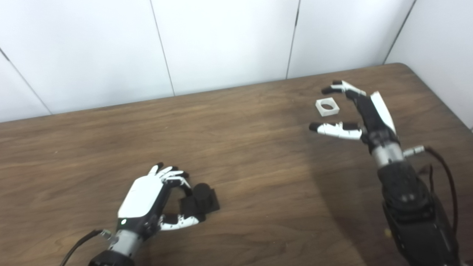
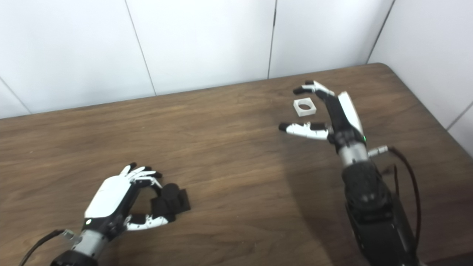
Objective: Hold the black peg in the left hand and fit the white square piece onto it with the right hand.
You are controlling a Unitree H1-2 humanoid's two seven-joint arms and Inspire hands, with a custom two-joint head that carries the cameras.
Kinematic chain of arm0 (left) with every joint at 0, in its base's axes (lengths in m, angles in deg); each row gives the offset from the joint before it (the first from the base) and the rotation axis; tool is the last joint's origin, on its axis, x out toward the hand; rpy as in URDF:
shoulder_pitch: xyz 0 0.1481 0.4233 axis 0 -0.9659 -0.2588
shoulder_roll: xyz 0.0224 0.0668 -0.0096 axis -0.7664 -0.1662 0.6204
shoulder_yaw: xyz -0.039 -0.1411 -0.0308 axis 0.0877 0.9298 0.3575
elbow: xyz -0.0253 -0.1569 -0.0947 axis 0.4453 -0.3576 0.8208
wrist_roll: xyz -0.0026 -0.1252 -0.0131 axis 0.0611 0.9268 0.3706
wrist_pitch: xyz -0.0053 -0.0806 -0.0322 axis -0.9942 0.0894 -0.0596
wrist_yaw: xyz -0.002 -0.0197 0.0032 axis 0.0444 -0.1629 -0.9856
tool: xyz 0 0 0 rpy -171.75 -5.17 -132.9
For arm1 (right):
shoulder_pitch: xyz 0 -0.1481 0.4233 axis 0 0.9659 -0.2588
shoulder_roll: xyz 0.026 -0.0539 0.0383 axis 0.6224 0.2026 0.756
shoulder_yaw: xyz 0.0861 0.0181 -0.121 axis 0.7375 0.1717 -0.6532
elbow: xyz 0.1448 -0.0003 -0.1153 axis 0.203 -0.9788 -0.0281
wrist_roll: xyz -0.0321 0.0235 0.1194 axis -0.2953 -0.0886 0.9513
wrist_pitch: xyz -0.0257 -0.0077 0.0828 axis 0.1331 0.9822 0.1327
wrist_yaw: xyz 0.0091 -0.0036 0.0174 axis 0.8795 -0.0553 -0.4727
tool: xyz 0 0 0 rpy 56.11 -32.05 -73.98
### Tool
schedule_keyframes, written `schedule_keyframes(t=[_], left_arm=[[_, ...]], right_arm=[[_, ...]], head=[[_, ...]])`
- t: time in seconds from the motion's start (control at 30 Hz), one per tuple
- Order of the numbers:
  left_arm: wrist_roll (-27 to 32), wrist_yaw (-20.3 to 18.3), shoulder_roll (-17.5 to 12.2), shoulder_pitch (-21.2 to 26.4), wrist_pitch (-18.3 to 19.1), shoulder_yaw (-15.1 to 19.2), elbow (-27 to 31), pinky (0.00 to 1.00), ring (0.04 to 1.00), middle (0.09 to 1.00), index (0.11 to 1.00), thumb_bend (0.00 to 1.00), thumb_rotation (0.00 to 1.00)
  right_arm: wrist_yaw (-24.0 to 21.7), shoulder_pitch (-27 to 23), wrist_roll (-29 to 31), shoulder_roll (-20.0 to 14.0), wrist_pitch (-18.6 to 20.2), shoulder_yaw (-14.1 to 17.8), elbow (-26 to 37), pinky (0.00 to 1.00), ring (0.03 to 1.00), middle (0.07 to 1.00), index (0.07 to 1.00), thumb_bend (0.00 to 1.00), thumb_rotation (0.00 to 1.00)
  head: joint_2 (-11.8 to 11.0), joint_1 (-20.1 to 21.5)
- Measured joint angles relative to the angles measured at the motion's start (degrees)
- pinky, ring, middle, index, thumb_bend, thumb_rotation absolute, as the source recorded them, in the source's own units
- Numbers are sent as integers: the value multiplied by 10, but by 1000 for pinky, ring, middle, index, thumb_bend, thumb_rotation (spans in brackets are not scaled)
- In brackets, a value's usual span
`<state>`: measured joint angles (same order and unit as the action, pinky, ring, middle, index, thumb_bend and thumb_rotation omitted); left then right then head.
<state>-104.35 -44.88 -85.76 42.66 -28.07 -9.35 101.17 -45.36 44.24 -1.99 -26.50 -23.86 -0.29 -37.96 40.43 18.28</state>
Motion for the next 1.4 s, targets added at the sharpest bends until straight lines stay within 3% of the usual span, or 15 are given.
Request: schedule_keyframes(t=[0.13,0.43,0.57,0.67,1.0,1.4], left_arm=[[0,1,-1,-2,-12,4,-2,1000,879,779,486,520,50],[0,0,-1,-8,-19,10,-1,1000,869,771,486,520,50],[0,0,-1,-11,-21,14,-1,1000,866,768,486,520,48],[1,0,-1,-13,-24,16,0,1000,865,767,485,520,48],[0,-2,-1,-15,-26,19,2,1000,867,769,486,520,49],[0,-3,1,-15,-21,19,2,1000,868,768,486,520,48]], right_arm=[[-23,-37,-12,-29,13,-4,-30,866,909,899,669,821,200],[-85,-133,-62,-109,37,-53,-148,875,967,931,690,854,170],[-119,-175,-91,-147,36,-98,-200,981,996,945,707,846,164],[-151,-201,-108,-164,36,-132,-234,998,1000,945,706,871,157],[-216,-272,-157,-187,29,-208,-320,1000,1000,942,719,940,169],[-258,-302,-190,-192,33,-244,-358,1000,1000,937,722,925,146]], head=[[-3,11],[-7,28],[-8,33],[-9,33],[-6,32],[-7,27]])
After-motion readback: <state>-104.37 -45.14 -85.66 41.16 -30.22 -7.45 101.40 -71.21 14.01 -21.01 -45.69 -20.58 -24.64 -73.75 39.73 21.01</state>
